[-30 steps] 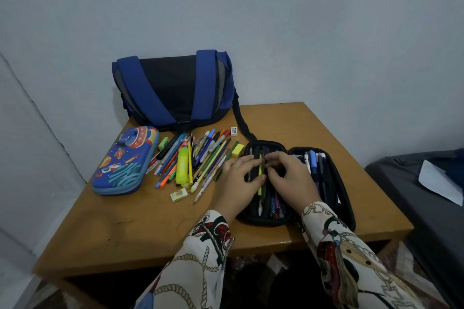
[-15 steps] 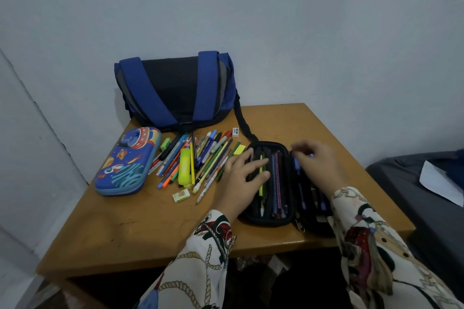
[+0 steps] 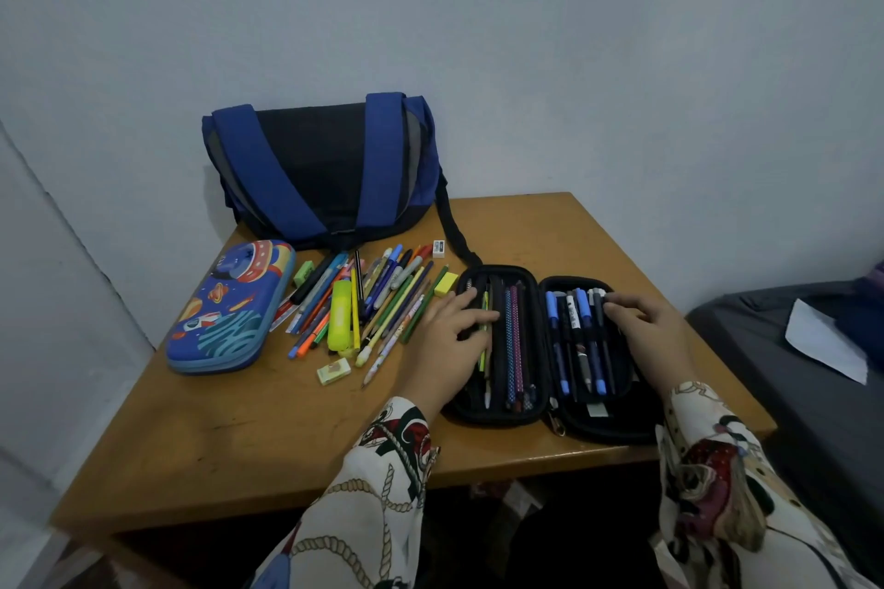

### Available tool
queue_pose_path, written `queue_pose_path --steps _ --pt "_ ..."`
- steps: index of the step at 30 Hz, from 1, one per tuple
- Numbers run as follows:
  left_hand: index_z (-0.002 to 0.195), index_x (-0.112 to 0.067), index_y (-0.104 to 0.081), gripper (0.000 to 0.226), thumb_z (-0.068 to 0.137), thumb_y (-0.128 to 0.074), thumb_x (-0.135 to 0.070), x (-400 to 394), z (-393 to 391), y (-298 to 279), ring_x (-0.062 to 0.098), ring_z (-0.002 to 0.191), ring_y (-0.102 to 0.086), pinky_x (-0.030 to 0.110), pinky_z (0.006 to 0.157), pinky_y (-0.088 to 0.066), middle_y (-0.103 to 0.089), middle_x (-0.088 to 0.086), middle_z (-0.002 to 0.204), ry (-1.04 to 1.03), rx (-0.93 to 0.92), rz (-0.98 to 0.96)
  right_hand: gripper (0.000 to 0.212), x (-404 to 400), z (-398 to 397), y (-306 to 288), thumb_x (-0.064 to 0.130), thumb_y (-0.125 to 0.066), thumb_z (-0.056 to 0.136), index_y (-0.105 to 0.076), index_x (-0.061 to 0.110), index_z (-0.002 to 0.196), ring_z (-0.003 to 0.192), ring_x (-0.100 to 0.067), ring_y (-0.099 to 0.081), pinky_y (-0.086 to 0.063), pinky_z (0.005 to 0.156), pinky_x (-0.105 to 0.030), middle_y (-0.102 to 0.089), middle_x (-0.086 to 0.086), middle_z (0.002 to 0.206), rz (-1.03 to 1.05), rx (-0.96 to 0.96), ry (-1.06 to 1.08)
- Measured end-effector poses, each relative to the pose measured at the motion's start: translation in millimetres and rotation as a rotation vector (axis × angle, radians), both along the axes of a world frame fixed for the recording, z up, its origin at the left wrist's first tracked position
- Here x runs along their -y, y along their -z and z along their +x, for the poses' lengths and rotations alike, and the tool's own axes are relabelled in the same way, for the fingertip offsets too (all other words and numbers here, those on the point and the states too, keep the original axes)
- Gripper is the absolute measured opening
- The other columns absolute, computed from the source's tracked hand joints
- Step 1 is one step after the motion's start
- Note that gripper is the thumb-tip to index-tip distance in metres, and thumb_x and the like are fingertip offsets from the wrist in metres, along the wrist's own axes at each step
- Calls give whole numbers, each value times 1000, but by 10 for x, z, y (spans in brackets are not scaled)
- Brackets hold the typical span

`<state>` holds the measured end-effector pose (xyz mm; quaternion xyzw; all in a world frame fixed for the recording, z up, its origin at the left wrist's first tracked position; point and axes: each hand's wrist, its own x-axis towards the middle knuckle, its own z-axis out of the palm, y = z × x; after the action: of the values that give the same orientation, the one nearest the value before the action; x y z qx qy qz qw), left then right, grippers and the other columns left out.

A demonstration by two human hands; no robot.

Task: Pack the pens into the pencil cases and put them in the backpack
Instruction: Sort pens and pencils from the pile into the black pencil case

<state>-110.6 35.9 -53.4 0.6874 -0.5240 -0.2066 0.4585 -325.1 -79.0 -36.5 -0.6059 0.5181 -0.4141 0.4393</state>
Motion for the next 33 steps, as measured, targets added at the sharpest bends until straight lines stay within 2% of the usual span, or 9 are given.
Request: queue_pose_path --steps 3,6,8,12,18,22,26,30,33 --pt "130 -41 -56 36 94 -58 -38 -2 4 18 3 142 -19 38 118 -17 -38 -20 148 3 25 15 17 -7 -6 9 28 -71 87 -72 19 102 92 -30 -68 -59 80 -44 -69 -15 103 8 8 -40" --pt "135 -33 -53 38 98 -51 -39 15 6 24 2 142 -18 41 120 -16 -38 -20 148 -15 1 21 32 2 -46 67 52 -73 72 -74 36 100 104 -28 -63 -55 91 -49 -60 -12 116 5 -32 -55" --pt "132 -32 -57 34 100 -47 -31 23 8 26 2 142 -17 41 120 -15 -38 -21 148 -13 -6 24 20 9 -53 77 35 -69 83 -74 36 103 110 -26 -58 -49 99 -52 -55 -10 119 -1 -2 -73" --pt "128 -36 -60 34 99 -47 -25 16 9 31 2 143 -14 38 120 -14 -36 -21 149 9 10 30 35 15 -69 84 10 -55 90 -73 32 110 115 -26 -52 -41 106 -54 -52 -11 120 2 8 -93" --pt "129 -39 -58 33 97 -52 -31 14 15 34 2 143 -14 40 120 -13 -35 -21 150 3 35 27 32 -18 -83 67 33 -59 79 -73 46 105 114 -23 -54 -42 105 -54 -53 -5 117 -20 16 -156" --pt "129 -40 -57 34 97 -53 -32 15 26 45 1 143 -14 38 120 -13 -35 -22 149 -1 32 33 27 15 -98 120 31 -66 87 -71 44 110 115 -23 -56 -48 101 -53 -54 -5 123 -33 20 -169" --pt "137 -38 -50 41 96 -55 -38 17 19 52 -1 143 -13 37 120 -13 -34 -23 150 2 41 48 46 72 -129 194 57 -66 67 -68 50 112 113 -25 -60 -51 97 -53 -57 -3 124 -20 17 -179" --pt "137 -34 -52 40 98 -48 -44 32 22 61 1 142 -16 36 119 -15 -36 -22 149 -7 47 42 30 62 -112 194 45 -66 77 -72 45 106 112 -22 -61 -50 99 -52 -63 0 121 -38 64 -148" --pt "139 -27 -51 39 101 -44 -37 12 -21 -13 2 136 -32 29 115 -25 -44 -14 146 -24 -60 -60 21 64 -105 189 27 -64 90 -75 32 107 110 -22 -63 -51 98 -50 -68 0 115 -36 115 -91"
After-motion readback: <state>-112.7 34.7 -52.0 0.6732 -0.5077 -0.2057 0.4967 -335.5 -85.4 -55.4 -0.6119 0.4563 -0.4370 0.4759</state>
